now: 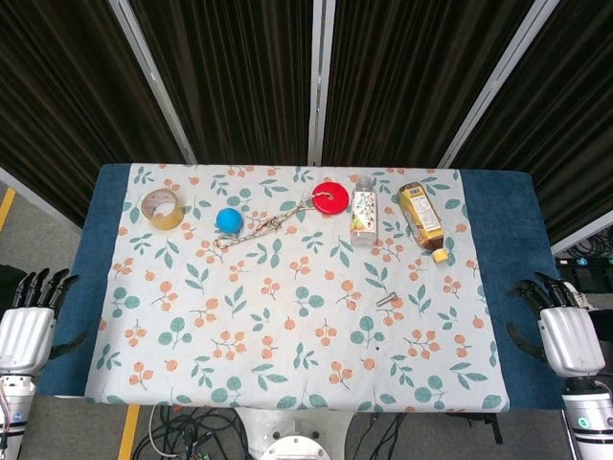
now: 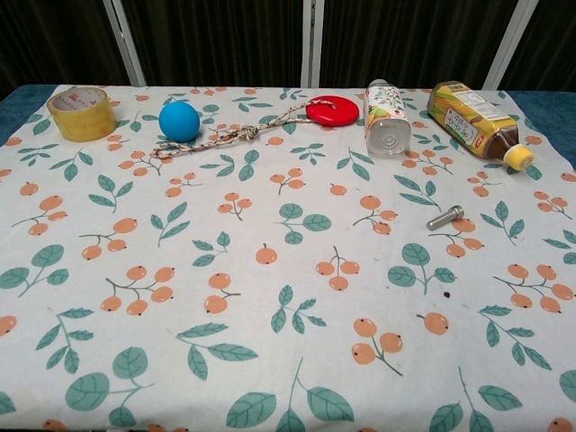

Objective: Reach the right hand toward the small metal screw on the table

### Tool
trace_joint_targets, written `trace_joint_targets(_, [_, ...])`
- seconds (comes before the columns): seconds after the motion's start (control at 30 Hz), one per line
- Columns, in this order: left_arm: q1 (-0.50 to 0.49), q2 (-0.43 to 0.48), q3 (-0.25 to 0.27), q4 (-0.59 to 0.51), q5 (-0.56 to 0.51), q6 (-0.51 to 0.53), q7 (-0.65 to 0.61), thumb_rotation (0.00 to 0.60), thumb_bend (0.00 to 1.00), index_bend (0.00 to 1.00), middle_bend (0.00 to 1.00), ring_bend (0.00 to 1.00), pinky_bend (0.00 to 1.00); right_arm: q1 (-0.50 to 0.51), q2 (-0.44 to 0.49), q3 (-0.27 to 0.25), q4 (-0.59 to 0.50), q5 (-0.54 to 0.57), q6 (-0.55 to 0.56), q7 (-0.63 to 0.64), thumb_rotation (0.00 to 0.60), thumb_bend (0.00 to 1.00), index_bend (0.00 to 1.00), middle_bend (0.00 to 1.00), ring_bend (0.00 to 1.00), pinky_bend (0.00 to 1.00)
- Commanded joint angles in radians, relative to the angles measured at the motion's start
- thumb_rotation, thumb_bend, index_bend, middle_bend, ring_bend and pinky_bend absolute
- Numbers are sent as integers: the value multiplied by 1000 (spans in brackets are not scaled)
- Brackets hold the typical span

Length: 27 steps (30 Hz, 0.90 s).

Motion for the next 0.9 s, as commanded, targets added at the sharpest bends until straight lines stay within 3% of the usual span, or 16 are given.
trace_joint_targets(0.03, [0,0,0,0,0,0,1,600,144,162,108,0,0,-1,1,-2,0,-2,1,2,600,233,345,249,121,164])
trace_joint_targets(0.4, [6,2,3,-10,6,11,10,600,144,162,108,0,0,52,14,-8,2,-58,-59,4,600,234,345,249,120,164])
trace_joint_targets(0.63, [9,4,3,-10,7,14,3,600,144,162,108,0,0,239,7,13,-28,-127,-290,-38,600,249,345,250,121,164])
trace_joint_targets(0.9, [17,3,1,1,-2,18,-21,600,144,162,108,0,0,460,-105,44,40,-66,-615,-146,600,292,384,233,103,124])
